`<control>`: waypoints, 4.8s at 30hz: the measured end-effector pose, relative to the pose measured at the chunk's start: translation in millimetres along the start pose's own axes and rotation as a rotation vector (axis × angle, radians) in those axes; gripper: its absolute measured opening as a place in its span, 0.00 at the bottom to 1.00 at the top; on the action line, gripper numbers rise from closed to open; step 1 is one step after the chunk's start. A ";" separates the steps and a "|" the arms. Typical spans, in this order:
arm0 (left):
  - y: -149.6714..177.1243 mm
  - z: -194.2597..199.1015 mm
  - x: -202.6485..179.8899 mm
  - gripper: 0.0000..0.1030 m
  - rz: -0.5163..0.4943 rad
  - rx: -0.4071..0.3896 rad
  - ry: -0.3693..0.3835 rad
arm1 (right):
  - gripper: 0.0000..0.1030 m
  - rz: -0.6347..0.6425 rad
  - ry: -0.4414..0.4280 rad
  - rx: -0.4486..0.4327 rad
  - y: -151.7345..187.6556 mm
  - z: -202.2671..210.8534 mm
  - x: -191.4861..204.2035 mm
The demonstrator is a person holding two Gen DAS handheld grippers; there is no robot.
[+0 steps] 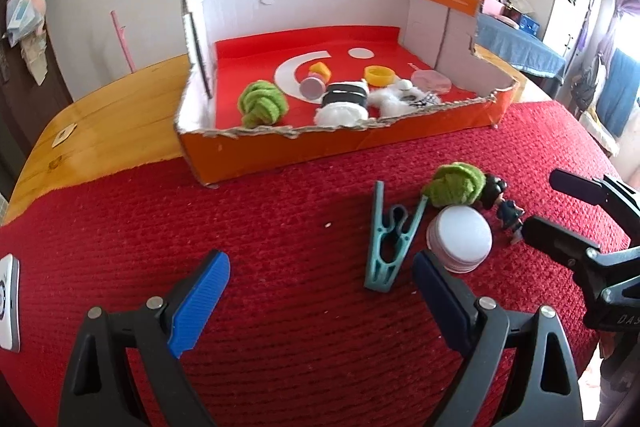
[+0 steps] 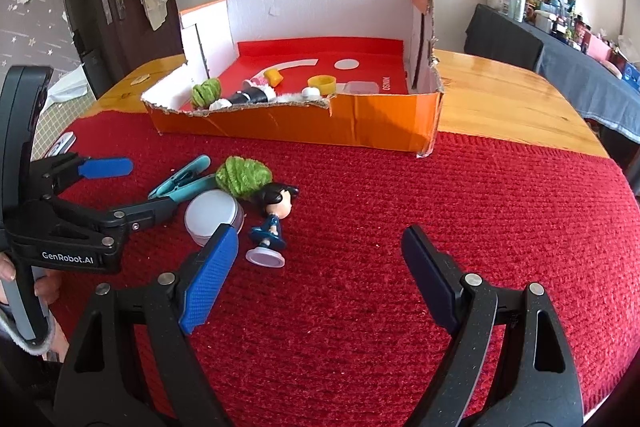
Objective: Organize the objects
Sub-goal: 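Grasp the teal clothespin with the left gripper while the right grasps the boy figure, then carry the clothespin and boy figure into the cardboard box, then hold the clothespin and figure low over the box floor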
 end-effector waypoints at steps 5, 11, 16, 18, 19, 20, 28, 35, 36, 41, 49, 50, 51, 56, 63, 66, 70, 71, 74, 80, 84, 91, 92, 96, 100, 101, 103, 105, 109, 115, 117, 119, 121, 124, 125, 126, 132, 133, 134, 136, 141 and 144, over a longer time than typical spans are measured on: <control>-5.9 -3.4 -3.0 0.92 -0.024 0.003 0.007 | 0.82 0.043 0.007 0.033 1.7 -6.1 4.5; -13.4 -7.5 -10.9 0.82 -0.066 0.006 0.061 | 0.81 0.065 0.034 0.067 1.4 -14.6 0.2; -15.4 -6.6 -20.5 0.71 -0.101 -0.005 0.091 | 0.76 0.102 0.045 0.065 1.5 -16.7 6.0; -16.2 -5.3 -24.7 0.66 -0.110 -0.012 0.113 | 0.66 0.105 0.042 0.067 2.2 -18.8 9.4; -16.5 -5.1 -25.8 0.63 -0.110 -0.014 0.120 | 0.63 0.101 0.038 0.072 2.8 -20.3 10.4; -16.8 -5.1 -26.9 0.63 -0.111 -0.015 0.126 | 0.57 0.091 0.027 0.073 3.1 -21.2 11.6; -18.4 -2.0 -35.7 0.26 -0.108 -0.051 0.164 | 0.19 0.100 -0.044 0.057 5.4 -19.5 26.7; -17.1 4.4 -32.2 0.25 -0.060 -0.076 0.190 | 0.19 0.096 -0.073 0.029 5.8 -11.0 31.7; -17.1 6.6 -32.7 0.25 -0.055 -0.078 0.200 | 0.19 0.091 -0.083 0.025 5.1 -7.5 32.6; -22.5 23.9 -32.6 0.25 -0.047 -0.116 0.214 | 0.19 0.063 -0.112 -0.003 -5.2 7.3 35.1; -31.5 46.5 -31.8 0.25 -0.050 -0.164 0.221 | 0.19 0.070 -0.127 -0.035 -18.1 22.2 40.7; -31.9 46.9 -31.1 0.25 -0.049 -0.165 0.221 | 0.19 0.069 -0.126 -0.035 -18.3 22.5 40.0; -32.5 47.8 -30.7 0.25 -0.048 -0.167 0.221 | 0.19 0.067 -0.126 -0.031 -18.4 21.8 39.8; -35.6 52.6 -28.0 0.25 -0.042 -0.179 0.220 | 0.19 0.058 -0.132 -0.023 -17.3 20.5 37.7; -43.0 58.4 -25.3 0.25 -0.045 -0.194 0.214 | 0.19 0.053 -0.145 -0.031 -23.3 24.1 37.7; -49.6 62.7 -22.7 0.25 -0.045 -0.203 0.208 | 0.19 0.053 -0.149 -0.042 -32.4 27.6 37.8; -65.7 64.0 -15.9 0.25 -0.046 -0.207 0.197 | 0.19 0.061 -0.144 -0.052 -50.0 28.0 37.4; -71.2 62.5 -13.3 0.25 -0.044 -0.204 0.195 | 0.19 0.064 -0.143 -0.055 -57.1 26.6 37.0; -86.5 54.4 -3.3 0.25 -0.036 -0.189 0.183 | 0.19 0.071 -0.135 -0.053 -75.4 19.3 34.3; -114.3 26.3 21.7 0.25 -0.021 -0.140 0.143 | 0.19 0.095 -0.092 -0.016 -115.1 -14.1 23.5; -128.4 1.4 37.3 0.25 -0.029 -0.097 0.100 | 0.19 0.123 -0.044 0.036 -134.5 -45.3 14.5; -135.9 -31.6 55.7 0.25 0.000 -0.031 0.098 | 0.19 0.156 0.019 0.117 -148.5 -81.9 1.5; -136.8 -35.6 58.3 0.25 0.002 -0.024 0.091 | 0.19 0.161 0.025 0.131 -149.3 -86.3 0.4; -139.7 -49.4 63.9 0.25 0.012 0.007 0.094 | 0.19 0.177 0.056 0.174 -151.7 -101.9 -3.8; -140.4 -61.3 66.5 0.25 0.008 0.033 0.081 | 0.19 0.200 0.074 0.209 -150.6 -113.7 -3.4; -140.2 -64.3 67.2 0.25 0.010 0.040 0.079 | 0.19 0.201 0.076 0.218 -150.4 -115.8 -3.6; -140.1 -68.2 68.3 0.25 0.009 0.050 0.077 | 0.19 0.200 0.079 0.232 -151.2 -120.1 -4.3; -140.5 -72.4 70.0 0.25 0.009 0.061 0.069 | 0.19 0.198 0.085 0.246 -151.6 -124.6 -6.3; -140.8 -79.4 71.1 0.25 0.002 0.079 0.058 | 0.19 0.196 0.106 0.276 -150.7 -134.3 -12.8; -136.6 -91.0 73.2 0.25 0.000 0.114 0.055 | 0.19 0.213 0.111 0.318 -146.6 -141.9 -14.0; -135.2 -93.9 74.5 0.25 0.008 0.123 0.062 | 0.19 0.212 0.112 0.325 -146.1 -142.9 -15.8; -133.5 -96.2 74.6 0.25 0.014 0.131 0.070 | 0.19 0.213 0.123 0.329 -146.2 -143.5 -18.7; -132.9 -97.0 74.2 0.25 0.007 0.134 0.067 | 0.19 0.215 0.127 0.338 -145.2 -144.7 -19.6; -131.5 -98.4 73.9 0.25 0.000 0.141 0.065 | 0.19 0.220 0.132 0.349 -142.6 -146.5 -20.6; -131.5 -98.3 73.8 0.25 -0.001 0.142 0.065 | 0.19 0.220 0.132 0.352 -141.7 -146.6 -20.6; -131.5 -98.1 73.7 0.25 -0.003 0.142 0.065 | 0.19 0.217 0.131 0.356 -140.9 -146.8 -21.7; -131.4 -98.3 73.7 0.25 -0.005 0.150 0.063 | 0.19 0.207 0.127 0.363 -141.0 -144.6 -25.5; -131.2 -98.1 74.0 0.26 -0.005 0.151 0.063 | 0.19 0.208 0.128 0.363 -141.0 -144.2 -26.0; -131.4 -98.3 73.9 0.26 -0.005 0.152 0.063 | 0.19 0.209 0.129 0.363 -140.9 -143.8 -26.4; -131.4 -98.0 74.1 0.26 -0.004 0.151 0.064 | 0.19 0.209 0.127 0.362 -141.0 -142.6 -26.9; -131.8 -97.7 74.4 0.26 0.003 0.150 0.069 | 0.19 0.208 0.123 0.365 -139.2 -140.2 -22.1; -132.2 -97.9 73.7 0.26 0.002 0.149 0.071 | 0.19 0.204 0.121 0.366 -136.1 -138.4 -21.3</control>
Point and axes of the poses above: each gripper's, at about its wrist camera, not at the fingertips, and z roughly against the way its jaws point, x to its left, y to its underside, the point moved 10 cm from there along -z, roughly the way its jaws point, and after that the axes turned 9 degrees about -z, right-handed, at the moved point
